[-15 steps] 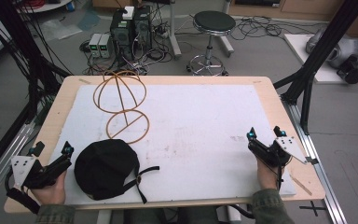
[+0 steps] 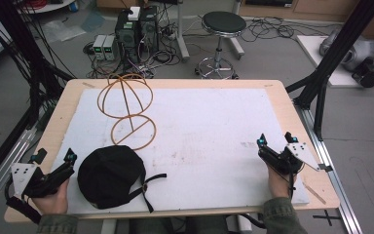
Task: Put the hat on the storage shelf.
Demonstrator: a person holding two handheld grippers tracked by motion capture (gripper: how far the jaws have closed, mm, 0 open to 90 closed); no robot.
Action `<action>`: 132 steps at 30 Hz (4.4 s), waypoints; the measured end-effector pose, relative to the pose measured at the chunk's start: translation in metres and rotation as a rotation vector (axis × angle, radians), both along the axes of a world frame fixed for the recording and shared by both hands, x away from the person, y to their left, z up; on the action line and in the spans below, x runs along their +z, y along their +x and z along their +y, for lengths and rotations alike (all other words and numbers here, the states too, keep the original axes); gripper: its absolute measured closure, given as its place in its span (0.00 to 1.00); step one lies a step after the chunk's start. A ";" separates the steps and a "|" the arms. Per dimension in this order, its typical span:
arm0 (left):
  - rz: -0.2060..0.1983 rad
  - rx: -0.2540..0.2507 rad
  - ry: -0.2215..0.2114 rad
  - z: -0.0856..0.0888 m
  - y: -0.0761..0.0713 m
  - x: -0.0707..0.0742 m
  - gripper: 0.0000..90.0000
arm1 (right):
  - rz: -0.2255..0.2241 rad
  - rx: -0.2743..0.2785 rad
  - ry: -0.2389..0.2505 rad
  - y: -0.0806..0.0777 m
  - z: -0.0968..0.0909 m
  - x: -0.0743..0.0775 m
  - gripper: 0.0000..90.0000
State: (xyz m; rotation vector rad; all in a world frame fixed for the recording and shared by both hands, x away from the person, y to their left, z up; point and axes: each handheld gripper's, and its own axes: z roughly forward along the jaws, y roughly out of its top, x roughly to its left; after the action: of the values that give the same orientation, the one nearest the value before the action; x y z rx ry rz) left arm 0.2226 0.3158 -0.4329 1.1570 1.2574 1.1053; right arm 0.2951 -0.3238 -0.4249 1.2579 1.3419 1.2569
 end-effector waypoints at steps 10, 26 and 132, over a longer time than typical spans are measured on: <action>0.008 -0.012 0.003 -0.001 0.000 0.000 0.15 | 0.008 0.002 0.001 0.000 0.000 0.000 0.12; 0.029 -0.251 0.014 -0.002 -0.003 0.025 0.15 | 0.008 0.012 -0.005 0.001 0.000 -0.001 0.12; 0.211 -0.656 0.088 -0.036 -0.009 0.038 0.97 | 0.010 0.050 -0.033 0.000 0.007 -0.002 0.12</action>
State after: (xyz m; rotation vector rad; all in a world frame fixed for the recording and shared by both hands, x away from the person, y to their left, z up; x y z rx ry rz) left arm 0.2133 0.2794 -0.3947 1.6315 0.8769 0.5598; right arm 0.2948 -0.3167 -0.4270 1.2157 1.4034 1.2591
